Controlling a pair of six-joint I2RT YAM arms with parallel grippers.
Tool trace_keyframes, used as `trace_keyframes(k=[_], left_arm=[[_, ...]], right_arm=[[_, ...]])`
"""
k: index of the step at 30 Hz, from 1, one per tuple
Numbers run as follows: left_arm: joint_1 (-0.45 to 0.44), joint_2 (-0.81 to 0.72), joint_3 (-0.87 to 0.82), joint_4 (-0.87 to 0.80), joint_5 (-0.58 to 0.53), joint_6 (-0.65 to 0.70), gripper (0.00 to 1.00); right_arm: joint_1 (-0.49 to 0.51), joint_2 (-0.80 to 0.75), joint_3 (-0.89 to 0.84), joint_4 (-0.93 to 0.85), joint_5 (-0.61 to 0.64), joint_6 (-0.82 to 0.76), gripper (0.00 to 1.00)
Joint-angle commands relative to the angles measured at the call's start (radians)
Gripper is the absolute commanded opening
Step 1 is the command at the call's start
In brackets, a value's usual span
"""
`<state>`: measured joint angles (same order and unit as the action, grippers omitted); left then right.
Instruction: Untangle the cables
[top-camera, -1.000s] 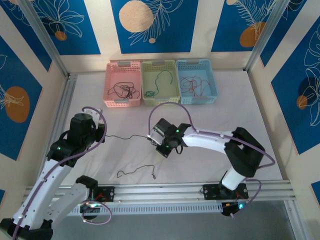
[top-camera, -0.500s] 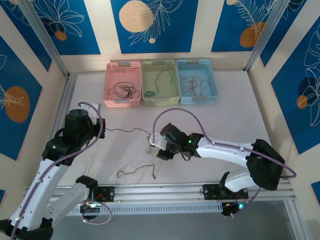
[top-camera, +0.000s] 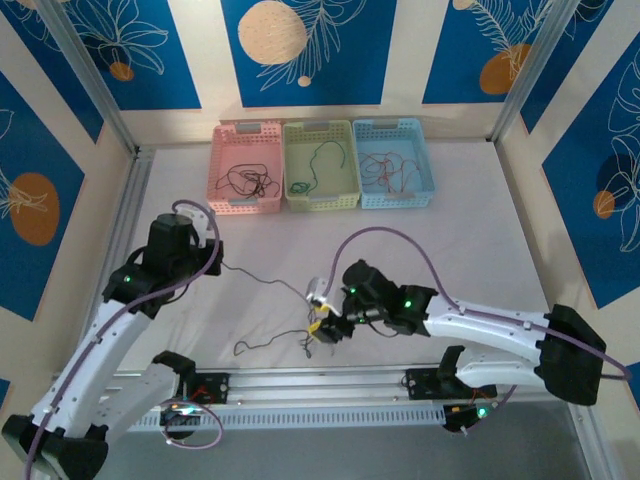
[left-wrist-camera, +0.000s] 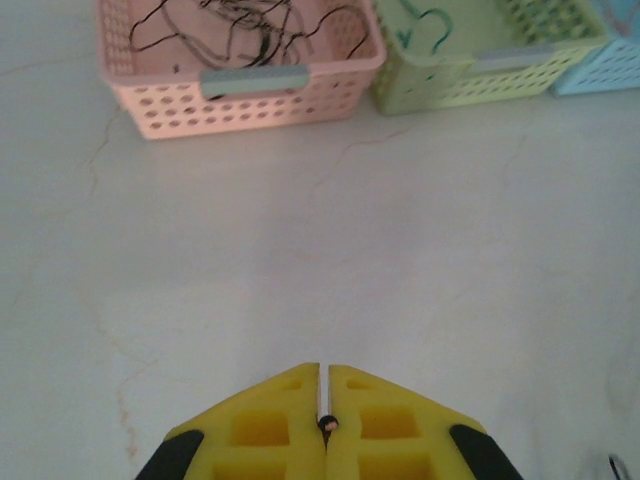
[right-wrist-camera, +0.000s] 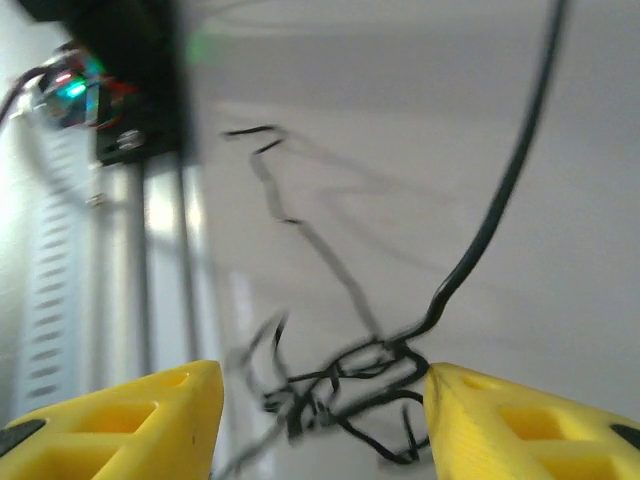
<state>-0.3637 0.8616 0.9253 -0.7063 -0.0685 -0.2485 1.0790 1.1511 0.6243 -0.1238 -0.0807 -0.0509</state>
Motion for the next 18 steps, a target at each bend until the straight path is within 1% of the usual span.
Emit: trace_keyframes(k=[1,4,7,9,11,12,13,14,16,18], left_arm=[[0.011,0.042,0.061,-0.051,-0.118,0.031,0.00],[0.012,0.068,0.071,-0.071,-0.175,0.049,0.00],[0.017,0.068,0.062,-0.075,-0.221,0.056,0.00],[0.030,0.059,0.055,-0.072,-0.234,0.051,0.00],[0.051,0.049,0.056,-0.066,-0.227,0.037,0.00],[0.059,0.046,0.056,-0.061,-0.219,0.032,0.00],[0.066,0.044,0.056,-0.057,-0.207,0.029,0.00],[0.072,0.047,0.058,-0.056,-0.201,0.024,0.00],[0.084,0.061,0.055,-0.056,-0.177,0.020,0.00],[0.090,0.075,0.048,-0.056,-0.159,0.019,0.00]], right_arm=[[0.059,0.070,0.066,-0.029,-0.035,-0.033,0.55],[0.065,0.141,0.123,-0.062,0.001,-0.091,0.56],[0.041,0.162,0.149,-0.081,0.089,-0.099,0.56],[-0.005,0.147,0.143,-0.066,0.187,-0.067,0.58],[-0.074,0.117,0.132,-0.067,0.279,-0.013,0.58],[-0.105,0.099,0.127,-0.077,0.285,0.008,0.58],[-0.135,0.064,0.112,-0.072,0.226,0.014,0.58],[-0.149,0.015,0.076,-0.048,0.142,-0.002,0.58],[-0.136,-0.049,0.008,0.041,0.004,-0.048,0.57],[-0.099,-0.066,-0.047,0.116,-0.097,-0.108,0.57]])
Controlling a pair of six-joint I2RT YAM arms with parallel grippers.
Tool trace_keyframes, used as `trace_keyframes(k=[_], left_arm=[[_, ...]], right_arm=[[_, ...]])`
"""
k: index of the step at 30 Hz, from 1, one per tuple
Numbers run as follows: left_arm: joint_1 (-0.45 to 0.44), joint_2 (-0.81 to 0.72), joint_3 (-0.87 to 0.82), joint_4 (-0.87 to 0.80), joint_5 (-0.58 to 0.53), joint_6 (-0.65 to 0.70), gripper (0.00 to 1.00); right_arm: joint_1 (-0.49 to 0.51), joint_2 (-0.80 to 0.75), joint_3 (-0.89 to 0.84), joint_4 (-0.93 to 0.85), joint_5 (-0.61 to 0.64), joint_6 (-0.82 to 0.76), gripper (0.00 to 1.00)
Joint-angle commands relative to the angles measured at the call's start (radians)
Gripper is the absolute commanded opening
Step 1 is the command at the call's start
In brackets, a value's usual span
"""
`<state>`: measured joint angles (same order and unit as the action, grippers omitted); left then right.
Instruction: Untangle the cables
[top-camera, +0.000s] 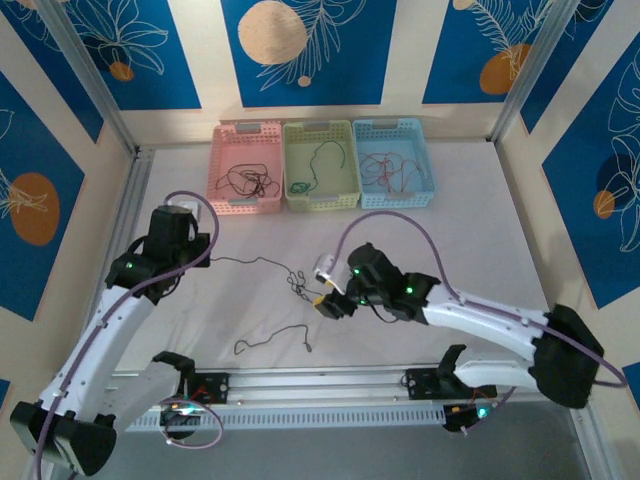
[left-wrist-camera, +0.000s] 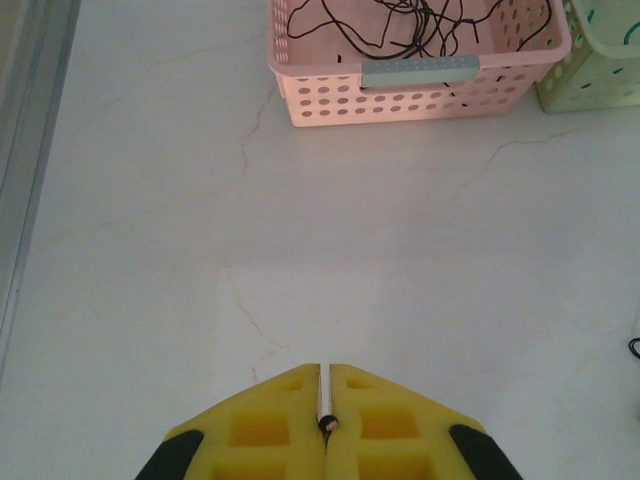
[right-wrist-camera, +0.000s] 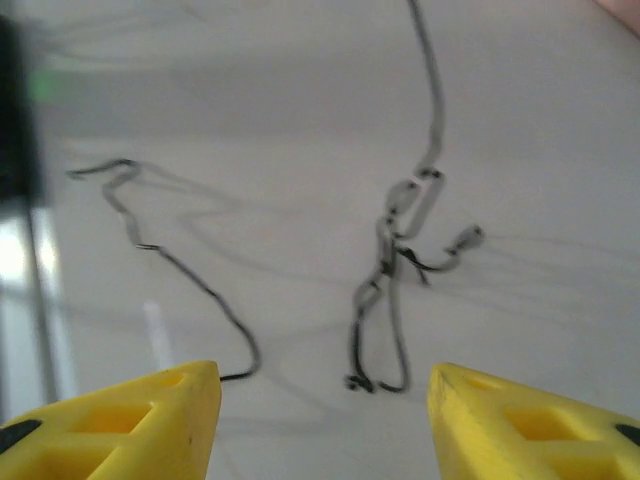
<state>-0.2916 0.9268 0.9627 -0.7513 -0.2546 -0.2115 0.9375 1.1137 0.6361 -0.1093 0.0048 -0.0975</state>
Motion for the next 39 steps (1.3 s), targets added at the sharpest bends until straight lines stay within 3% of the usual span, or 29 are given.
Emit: trace_keyframes(k=[1,9,18,23,26,29,31,35,39], left_arm=[[0.023,0.015,0.005,-0.013,0.031,-0.019,0.00],[0.043,0.002,-0.025,-0.013,-0.009,0.000,0.00],[0.069,0.005,-0.036,-0.001,0.018,0.010,0.00],[0.071,0.004,-0.038,0.002,0.026,0.011,0.00],[0.072,-0.001,-0.039,0.003,0.031,0.013,0.00],[0.075,-0.006,-0.041,0.006,0.036,0.014,0.00],[0.075,-0.008,-0.041,0.006,0.040,0.013,0.00],[0.075,-0.015,-0.043,0.009,0.052,0.014,0.00],[0.075,-0.017,-0.045,0.012,0.060,0.015,0.00]], right_arm=[[0.067,-0.012,-0.061,0.111,-0.204,-0.091,0.57],[0.202,0.372,0.198,-0.073,-0.090,-0.357,0.58],[0.193,0.692,0.415,-0.094,-0.080,-0.520,0.59],[0.204,0.788,0.481,-0.181,-0.123,-0.559,0.53],[0.202,0.804,0.485,-0.172,-0.107,-0.560,0.39],[0.206,0.778,0.478,-0.167,-0.106,-0.559,0.12],[0.206,0.725,0.445,-0.134,-0.103,-0.554,0.00],[0.192,0.569,0.364,-0.058,-0.109,-0.524,0.00],[0.109,0.353,0.247,0.106,-0.175,-0.410,0.00]])
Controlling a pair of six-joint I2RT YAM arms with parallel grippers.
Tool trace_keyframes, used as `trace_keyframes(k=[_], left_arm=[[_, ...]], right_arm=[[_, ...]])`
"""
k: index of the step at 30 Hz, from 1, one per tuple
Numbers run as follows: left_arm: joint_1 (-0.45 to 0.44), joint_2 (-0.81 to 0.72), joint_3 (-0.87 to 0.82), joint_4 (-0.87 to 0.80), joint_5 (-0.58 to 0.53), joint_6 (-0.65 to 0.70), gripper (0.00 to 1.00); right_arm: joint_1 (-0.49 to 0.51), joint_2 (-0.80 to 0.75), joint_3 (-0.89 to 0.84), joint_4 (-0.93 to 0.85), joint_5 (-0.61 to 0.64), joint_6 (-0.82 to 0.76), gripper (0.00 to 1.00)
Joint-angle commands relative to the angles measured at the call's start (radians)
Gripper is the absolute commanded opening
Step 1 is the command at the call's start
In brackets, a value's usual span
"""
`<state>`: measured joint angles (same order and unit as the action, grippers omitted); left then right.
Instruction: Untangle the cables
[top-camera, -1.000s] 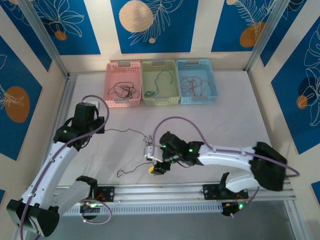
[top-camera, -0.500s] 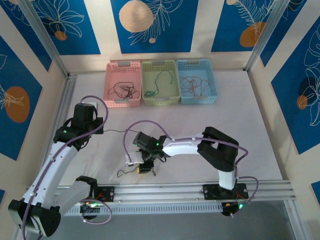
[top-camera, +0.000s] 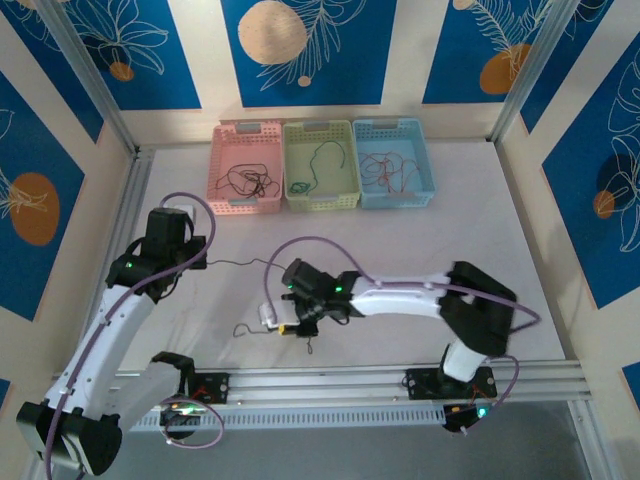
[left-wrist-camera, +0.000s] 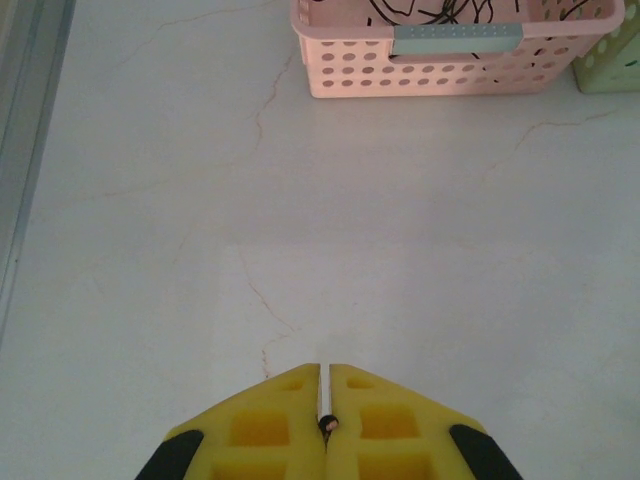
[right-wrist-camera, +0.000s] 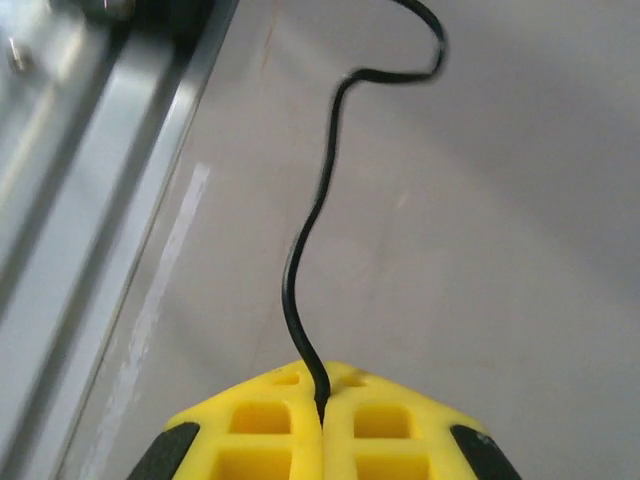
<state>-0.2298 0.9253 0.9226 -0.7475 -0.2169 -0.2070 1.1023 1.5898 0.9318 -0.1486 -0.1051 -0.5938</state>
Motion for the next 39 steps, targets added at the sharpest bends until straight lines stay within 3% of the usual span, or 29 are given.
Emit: trace_keyframes(k=[1,6,13,28,39], left_arm=[[0.013,-0.016,-0.006,0.008,0.023,0.010,0.00],[0.014,-0.019,-0.007,0.013,0.028,0.010,0.00],[0.014,-0.019,-0.010,0.014,0.032,0.014,0.00],[0.015,-0.019,-0.014,0.020,0.038,0.014,0.00],[0.014,-0.025,-0.016,0.020,0.041,0.014,0.00]], right_arm=[[-0.094,-0.172,-0.076,0.205,-0.097,0.138,0.00],[-0.299,-0.267,-0.082,0.386,-0.156,0.449,0.00],[-0.413,-0.098,0.174,0.334,-0.046,0.723,0.00],[-0.430,0.418,0.659,0.287,0.010,0.851,0.00],[-0.447,0.697,0.985,0.250,0.036,0.914,0.00]])
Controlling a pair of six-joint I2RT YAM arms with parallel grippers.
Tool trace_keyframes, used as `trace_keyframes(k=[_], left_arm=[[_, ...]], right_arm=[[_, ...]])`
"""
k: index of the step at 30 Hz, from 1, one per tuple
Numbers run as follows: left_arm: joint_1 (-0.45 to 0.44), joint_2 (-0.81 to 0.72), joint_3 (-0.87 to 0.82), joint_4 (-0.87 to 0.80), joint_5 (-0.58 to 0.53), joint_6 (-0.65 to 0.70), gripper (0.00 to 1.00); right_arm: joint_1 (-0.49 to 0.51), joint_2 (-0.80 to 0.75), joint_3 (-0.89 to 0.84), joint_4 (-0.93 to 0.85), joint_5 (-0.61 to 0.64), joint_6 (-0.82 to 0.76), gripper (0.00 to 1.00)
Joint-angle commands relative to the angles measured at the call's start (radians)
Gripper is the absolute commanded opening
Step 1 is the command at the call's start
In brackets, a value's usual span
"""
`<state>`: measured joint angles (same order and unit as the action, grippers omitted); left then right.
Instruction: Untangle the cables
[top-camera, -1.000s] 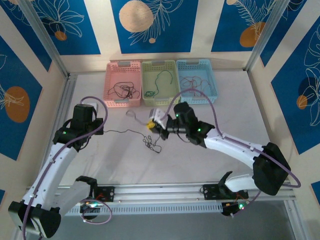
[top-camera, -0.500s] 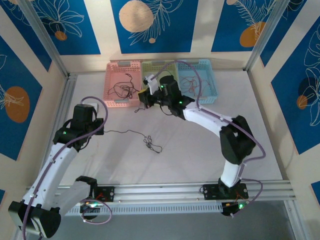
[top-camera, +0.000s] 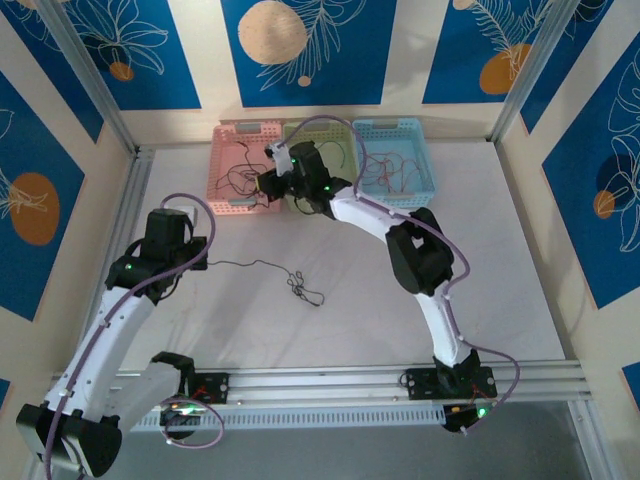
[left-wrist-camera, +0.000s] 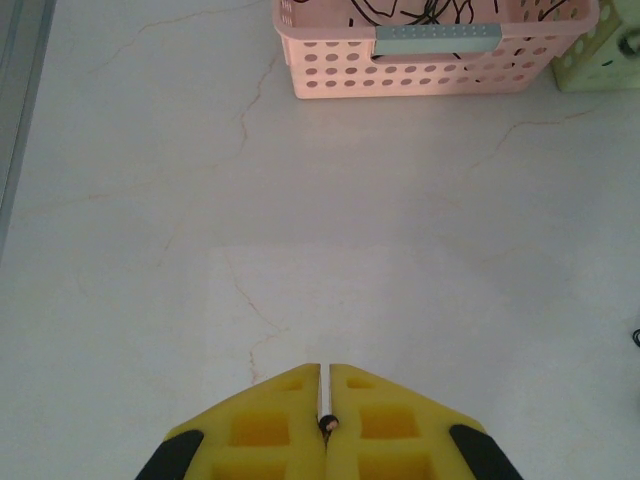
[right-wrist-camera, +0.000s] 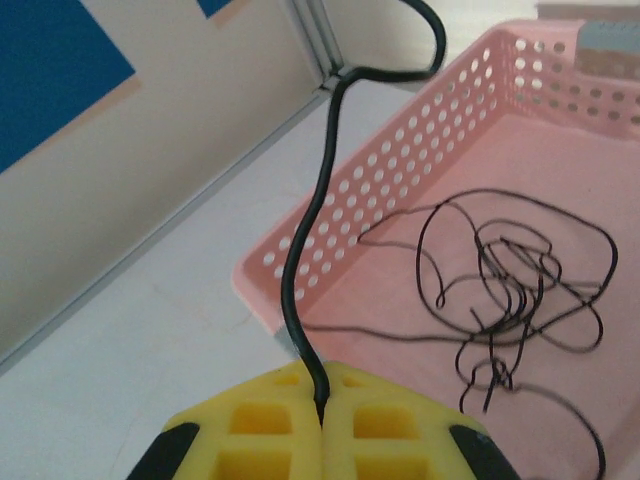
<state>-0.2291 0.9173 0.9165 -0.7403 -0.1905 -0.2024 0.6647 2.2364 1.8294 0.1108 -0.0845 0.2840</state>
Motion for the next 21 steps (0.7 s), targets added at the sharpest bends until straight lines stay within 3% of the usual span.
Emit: trace_keyframes(k=[1,10,12,14,17,21], left_arm=[[0.014,-0.018,-0.011,0.013,0.014,0.009,0.00],[0.013,-0.016,-0.011,0.013,0.017,0.010,0.00],[0.014,-0.017,-0.011,0.015,0.016,0.009,0.00],[0.013,-0.015,-0.012,0.015,0.016,0.010,0.00],[0.014,-0.010,-0.011,0.014,0.020,0.012,0.00],[0.014,-0.011,-0.013,0.015,0.020,0.011,0.00]], right_arm=[[-0.010,0.082,0.127,-0.019,0.021,0.038,0.00],[-0.025,0.346,0.519,-0.155,0.113,0.072,0.00],[-0.024,0.429,0.668,-0.220,0.117,0.051,0.11],[-0.023,0.501,0.799,-0.267,0.126,0.045,0.28],[-0.024,0.536,0.884,-0.274,0.143,0.023,0.51],[-0.025,0.474,0.878,-0.317,0.138,-0.022,0.58]])
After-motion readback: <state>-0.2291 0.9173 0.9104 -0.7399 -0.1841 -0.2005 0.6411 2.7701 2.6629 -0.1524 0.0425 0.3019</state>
